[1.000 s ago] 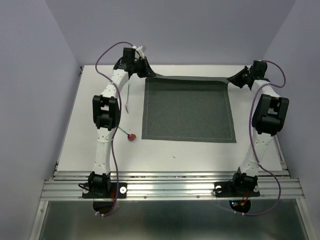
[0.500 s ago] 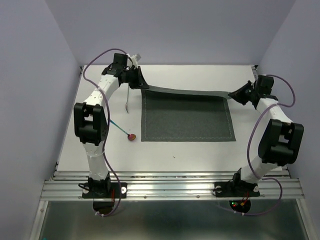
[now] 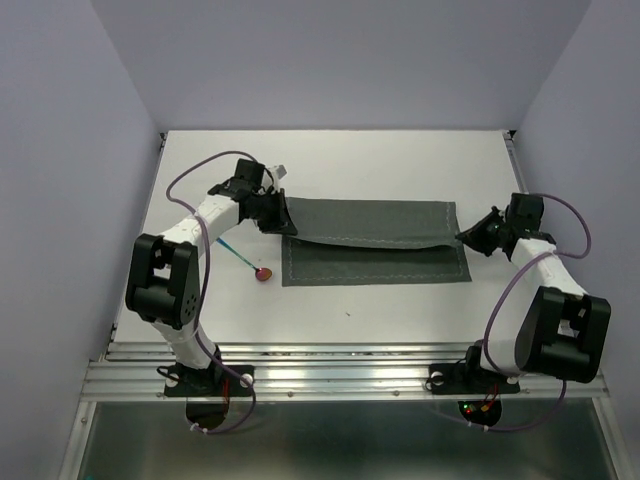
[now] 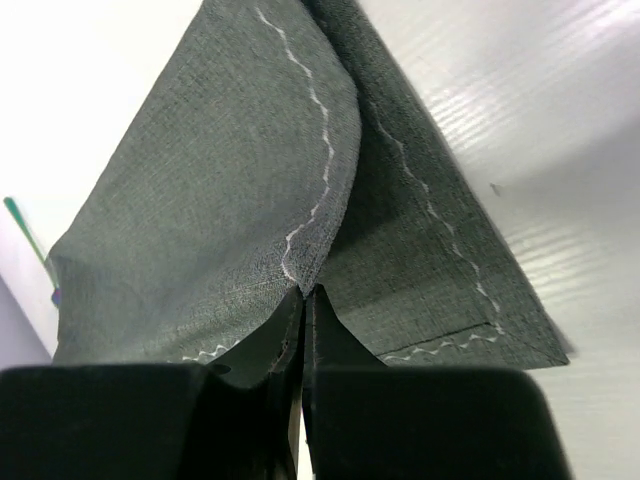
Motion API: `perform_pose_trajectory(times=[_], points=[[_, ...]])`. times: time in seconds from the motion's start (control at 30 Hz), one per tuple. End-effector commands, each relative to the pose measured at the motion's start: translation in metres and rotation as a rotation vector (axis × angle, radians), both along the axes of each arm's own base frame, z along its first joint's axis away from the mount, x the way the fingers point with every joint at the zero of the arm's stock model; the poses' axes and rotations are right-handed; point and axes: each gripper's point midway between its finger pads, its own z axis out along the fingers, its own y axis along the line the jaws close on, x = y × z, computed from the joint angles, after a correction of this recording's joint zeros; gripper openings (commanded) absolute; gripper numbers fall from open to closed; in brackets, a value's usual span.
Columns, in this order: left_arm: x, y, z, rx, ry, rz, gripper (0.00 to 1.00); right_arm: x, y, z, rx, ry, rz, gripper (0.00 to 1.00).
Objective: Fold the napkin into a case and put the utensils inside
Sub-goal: Fold and flatten the napkin at the center of the board.
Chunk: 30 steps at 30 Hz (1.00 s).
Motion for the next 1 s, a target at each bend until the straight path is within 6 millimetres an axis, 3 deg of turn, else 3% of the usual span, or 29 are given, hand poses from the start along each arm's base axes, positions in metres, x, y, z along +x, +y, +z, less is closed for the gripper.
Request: perform_pose_trajectory(times=[0.0, 0.17, 0.37, 0.57, 0.97], points=[[-0.008, -0.008, 0.022, -0.006, -0.104, 0.001, 0.0, -0.013, -0.016, 0.001, -0.089, -0.01, -0.033, 0.01], [-0.022, -0.007, 0.01, -0.001, -0.091, -0.004, 0.0, -0.025, -0.023, -0.005, -0.141, 0.016, -0.052, 0.01], [-0.024, -0.004, -0.001, 0.023, -0.084, -0.017, 0.0, -0.037, -0.027, -0.018, -0.175, 0.054, -0.051, 0.01], [-0.024, -0.002, 0.01, 0.038, -0.094, -0.031, 0.0, -0.038, -0.032, -0.013, -0.205, 0.041, -0.067, 0.01], [-0.039, -0.003, 0.003, 0.071, -0.065, -0.048, 0.0, -0.046, -0.037, -0.015, -0.237, 0.057, -0.095, 0.01]])
